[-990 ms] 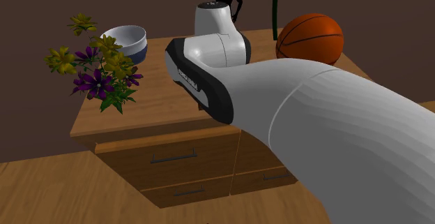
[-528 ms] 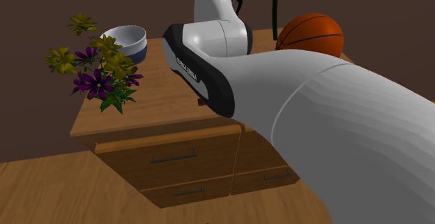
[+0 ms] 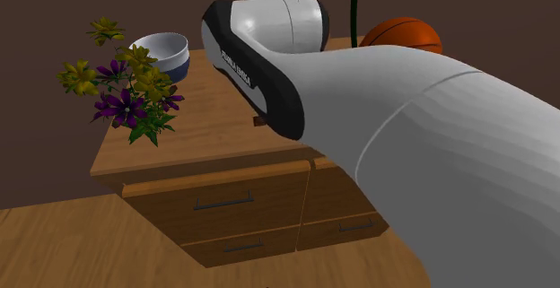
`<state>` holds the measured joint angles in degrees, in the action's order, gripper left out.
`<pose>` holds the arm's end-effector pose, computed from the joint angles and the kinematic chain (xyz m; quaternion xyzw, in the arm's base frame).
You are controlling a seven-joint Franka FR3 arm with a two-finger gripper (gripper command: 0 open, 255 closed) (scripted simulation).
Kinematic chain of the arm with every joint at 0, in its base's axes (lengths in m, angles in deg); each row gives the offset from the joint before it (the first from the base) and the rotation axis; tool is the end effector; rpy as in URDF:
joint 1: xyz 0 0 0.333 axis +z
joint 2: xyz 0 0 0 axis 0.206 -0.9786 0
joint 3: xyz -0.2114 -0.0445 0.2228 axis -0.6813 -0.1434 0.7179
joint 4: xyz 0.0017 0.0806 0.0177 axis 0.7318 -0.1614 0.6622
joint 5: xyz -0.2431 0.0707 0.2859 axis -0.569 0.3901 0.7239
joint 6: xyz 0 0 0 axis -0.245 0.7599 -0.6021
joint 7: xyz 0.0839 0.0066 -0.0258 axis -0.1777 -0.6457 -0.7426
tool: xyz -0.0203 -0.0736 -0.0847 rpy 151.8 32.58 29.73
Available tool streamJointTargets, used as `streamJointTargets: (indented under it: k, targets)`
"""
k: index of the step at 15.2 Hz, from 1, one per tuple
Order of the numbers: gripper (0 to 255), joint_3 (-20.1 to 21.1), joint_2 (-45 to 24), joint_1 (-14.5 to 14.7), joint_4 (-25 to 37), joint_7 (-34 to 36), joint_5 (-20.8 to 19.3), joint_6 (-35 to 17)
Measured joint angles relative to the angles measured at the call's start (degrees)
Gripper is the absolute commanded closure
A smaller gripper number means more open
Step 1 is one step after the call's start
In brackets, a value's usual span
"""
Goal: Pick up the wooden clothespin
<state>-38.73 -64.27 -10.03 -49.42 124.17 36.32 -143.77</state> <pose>0.5598 0.3089 0.5141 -0.8579 0.5135 0.0167 0.0009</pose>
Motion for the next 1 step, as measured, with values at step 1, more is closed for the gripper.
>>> streamJointTargets:
  k: [1]
  targets:
    - [255, 0.00, -0.09, 0.07, 0.66, -0.03, -0.03, 0.58]
